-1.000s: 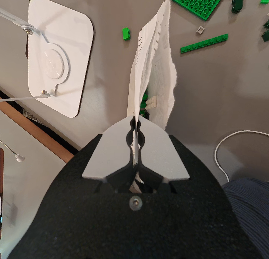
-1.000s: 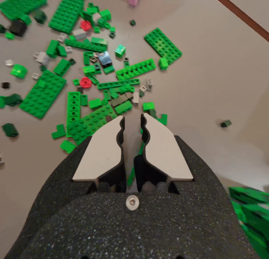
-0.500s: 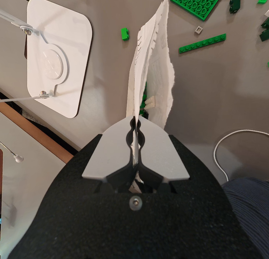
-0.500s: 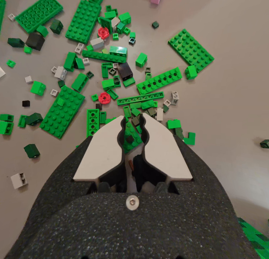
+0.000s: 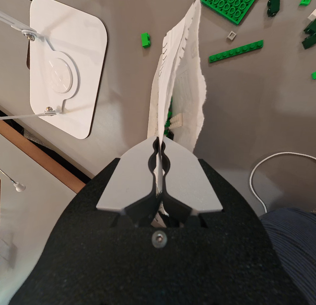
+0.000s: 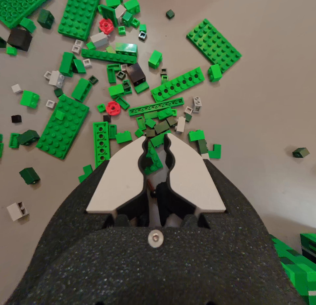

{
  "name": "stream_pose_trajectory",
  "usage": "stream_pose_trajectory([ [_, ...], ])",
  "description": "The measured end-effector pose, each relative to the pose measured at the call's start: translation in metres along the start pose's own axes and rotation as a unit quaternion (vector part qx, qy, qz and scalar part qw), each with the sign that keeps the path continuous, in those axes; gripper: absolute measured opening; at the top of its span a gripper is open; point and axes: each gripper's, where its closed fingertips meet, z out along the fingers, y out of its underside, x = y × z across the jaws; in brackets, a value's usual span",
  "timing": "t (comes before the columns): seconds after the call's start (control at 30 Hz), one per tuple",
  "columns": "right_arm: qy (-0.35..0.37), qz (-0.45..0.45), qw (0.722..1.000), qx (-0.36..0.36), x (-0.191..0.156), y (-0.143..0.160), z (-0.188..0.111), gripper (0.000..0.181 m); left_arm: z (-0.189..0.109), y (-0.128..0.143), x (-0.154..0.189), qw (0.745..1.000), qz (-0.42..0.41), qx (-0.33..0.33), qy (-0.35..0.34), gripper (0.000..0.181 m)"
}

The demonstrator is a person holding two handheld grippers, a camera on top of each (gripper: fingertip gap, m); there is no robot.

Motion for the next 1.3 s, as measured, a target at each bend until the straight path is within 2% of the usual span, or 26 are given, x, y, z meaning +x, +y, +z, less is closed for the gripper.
stream_pose_trajectory([
  [0.2,-0.015,-0.003,1.000,0.006,-0.005,-0.002,-0.001,0.016,0.000,0.000,0.001,1.000,0.000,0.000,0.001,0.000],
  [0.4,0.004,-0.016,1.000,0.004,-0.003,-0.004,0.003,0.015,0.000,0.000,0.001,1.000,0.000,0.000,0.003,0.000],
  [0.53,-0.016,-0.032,0.999,-0.002,-0.012,-0.003,0.004,0.015,0.000,0.000,0.001,1.000,0.001,0.000,0.003,0.000],
  [1.03,0.001,-0.055,0.998,-0.004,-0.009,-0.003,0.005,0.012,0.000,0.000,0.000,1.000,-0.001,0.001,0.002,0.000],
  [1.2,0.019,-0.061,0.997,0.051,-0.015,-0.027,-0.011,0.012,0.000,0.000,0.000,1.000,0.002,0.004,0.000,0.000],
  [1.3,-0.006,-0.090,0.988,0.126,-0.045,-0.064,-0.021,0.012,0.000,-0.002,0.000,1.000,0.003,0.009,0.002,0.000],
])
